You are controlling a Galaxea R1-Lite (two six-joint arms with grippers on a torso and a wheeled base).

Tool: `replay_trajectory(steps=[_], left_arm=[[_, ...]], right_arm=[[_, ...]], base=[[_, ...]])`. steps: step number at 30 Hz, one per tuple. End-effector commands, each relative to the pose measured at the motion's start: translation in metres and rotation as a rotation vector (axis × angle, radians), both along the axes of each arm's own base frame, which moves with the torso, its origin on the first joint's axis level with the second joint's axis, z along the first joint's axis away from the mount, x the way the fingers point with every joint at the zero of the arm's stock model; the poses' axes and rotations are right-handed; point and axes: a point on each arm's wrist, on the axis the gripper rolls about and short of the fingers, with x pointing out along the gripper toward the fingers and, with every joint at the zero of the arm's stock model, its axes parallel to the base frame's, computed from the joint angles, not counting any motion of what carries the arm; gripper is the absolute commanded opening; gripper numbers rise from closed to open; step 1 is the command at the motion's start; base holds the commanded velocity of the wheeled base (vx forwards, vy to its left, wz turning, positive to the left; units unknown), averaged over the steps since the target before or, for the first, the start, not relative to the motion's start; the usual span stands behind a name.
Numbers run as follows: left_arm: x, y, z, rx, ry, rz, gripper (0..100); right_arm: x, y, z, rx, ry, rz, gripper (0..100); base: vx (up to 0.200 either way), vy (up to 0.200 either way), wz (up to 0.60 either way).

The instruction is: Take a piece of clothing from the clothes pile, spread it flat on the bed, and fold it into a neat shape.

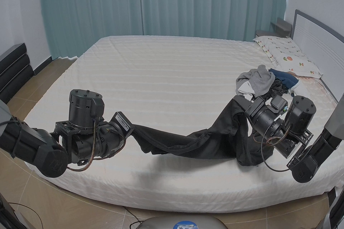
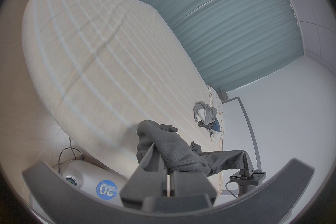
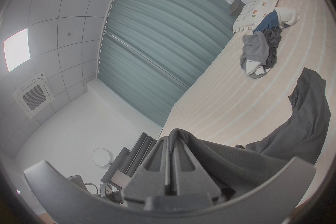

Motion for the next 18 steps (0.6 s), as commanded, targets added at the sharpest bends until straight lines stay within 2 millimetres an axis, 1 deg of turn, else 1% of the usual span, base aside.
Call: replay_trajectory(steps=[1,3,10,15,16,18], left_arm=[[0.001,0.0,-0.002,0.003,0.005,0.001,0],[0.001,-0.001,-0.002,0.003,0.007,-0.001,0],[-0.001,-0.003,-0.002,0.004,0.008,-0.01,0],[-0.005,-0.004,-0.002,0.007,0.008,-0.021,0],[-0.005,-0.004,-0.002,0.007,0.008,-0.021,0],[-0.01,-0.007,0.0,0.003,0.002,-0.041,0]], right_arm=[[-0.001,-0.001,-0.003,-0.006,0.007,0.0,0],[-0.002,-0.001,-0.004,-0.007,0.01,0.0,0],[-0.009,-0.001,-0.005,-0.019,0.02,0.009,0],[-0.02,0.002,0.0,-0.018,0.015,0.034,0],[-0.021,0.001,0.0,-0.018,0.015,0.034,0],[-0.028,0.0,0.006,-0.012,0.003,0.043,0]], base=[[0.0,0.2,0.0],[0.0,0.2,0.0],[0.0,0.0,0.0],[0.0,0.0,0.0],[-0.2,0.0,0.0],[-0.2,0.0,0.0]])
